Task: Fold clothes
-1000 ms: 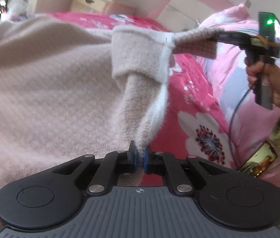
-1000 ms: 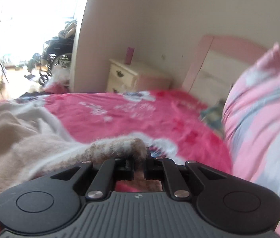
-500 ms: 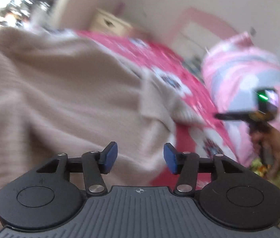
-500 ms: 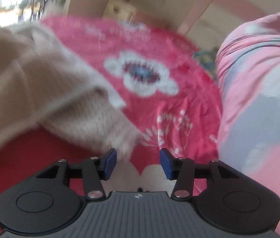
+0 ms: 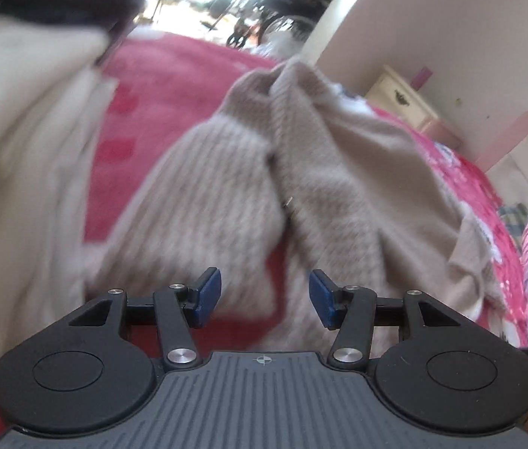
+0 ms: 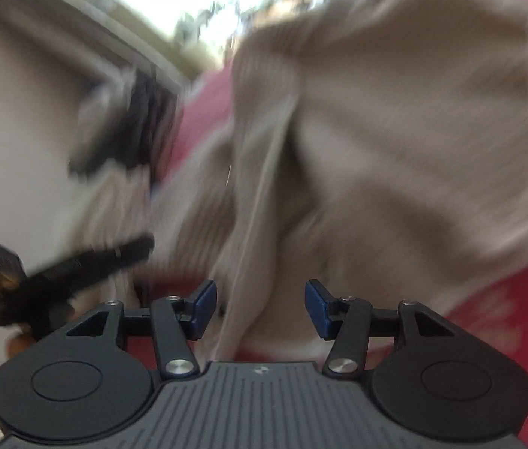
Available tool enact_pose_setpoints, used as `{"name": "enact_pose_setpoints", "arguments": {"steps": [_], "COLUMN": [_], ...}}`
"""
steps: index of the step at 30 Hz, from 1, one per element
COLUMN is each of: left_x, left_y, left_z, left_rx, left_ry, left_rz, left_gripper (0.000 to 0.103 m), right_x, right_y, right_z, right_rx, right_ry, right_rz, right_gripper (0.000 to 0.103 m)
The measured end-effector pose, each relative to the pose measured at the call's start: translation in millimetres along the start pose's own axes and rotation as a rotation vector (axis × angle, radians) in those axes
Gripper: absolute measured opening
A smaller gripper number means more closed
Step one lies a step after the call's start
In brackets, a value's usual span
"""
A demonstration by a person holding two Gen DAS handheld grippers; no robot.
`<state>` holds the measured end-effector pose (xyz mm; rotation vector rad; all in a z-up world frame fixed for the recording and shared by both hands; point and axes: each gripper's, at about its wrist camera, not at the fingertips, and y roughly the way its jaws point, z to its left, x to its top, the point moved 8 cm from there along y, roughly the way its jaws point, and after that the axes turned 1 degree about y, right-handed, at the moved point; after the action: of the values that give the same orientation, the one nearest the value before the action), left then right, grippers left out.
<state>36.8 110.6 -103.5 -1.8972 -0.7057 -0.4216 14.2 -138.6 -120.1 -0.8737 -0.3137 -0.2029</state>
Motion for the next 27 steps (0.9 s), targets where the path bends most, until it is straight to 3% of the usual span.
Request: {"name": "enact_pose_setpoints", "arguments": {"steps": [3, 5, 6, 8, 10, 16, 21, 25, 27], "left_x": [-14.5, -17.8, -18.6, -16.4, -13.8, -22.7, -43.6, -58.7, -66.3], "left_y": [-0.6, -1.2, -0.9, -0.4, -0.4, 18.4, 54.7, 81.2, 90.8], "left_z": [8.9, 12.6, 13.3, 12.2, 10.0, -33.5, -101.0, -155.6, -177.2], "left_rx": [-0.005, -0.018, -0.025, -0.049, -0.075, -0.214, -0.308, -0.352, -0.326], "left_ry": [-0.01, -0.021, -0.026, -0.02, -0.01, 0.118, 0.289, 0.391, 0.475], "left_rz": [0.019, 0.02, 0.02, 0.011, -0.001, 0.024, 0.068, 0.129, 0.133], "left_gripper": [0.052, 0.052, 0.052, 0.052, 0.052, 0.056, 0.069, 0.071, 0.076], "right_x": [-23.3, -35.7, -35.7, -24.4, 3.3, 120.9, 161.2, 161.3, 155.6], "right_y": [41.8, 54.3, 54.6, 42.3, 8.6, -135.1, -159.2, -137.1, -130.0], "right_z": [9.0, 19.8, 23.2, 30.7, 40.5, 10.8, -55.9, -93.7, -108.5], "right_rx": [-0.021, -0.021, -0.022, -0.027, -0.034, -0.157, -0.239, -0.258, -0.256], "right_ry": [0.002, -0.026, -0.039, -0.078, -0.141, -0.175, -0.054, 0.017, 0.029], "right_rz": [0.088, 0.1, 0.094, 0.051, -0.057, -0.418, -0.442, -0.401, -0.381], "right_gripper": [0.053, 0.028, 0.005, 0.006, 0.006, 0.006, 0.006, 0.006, 0.006]}}
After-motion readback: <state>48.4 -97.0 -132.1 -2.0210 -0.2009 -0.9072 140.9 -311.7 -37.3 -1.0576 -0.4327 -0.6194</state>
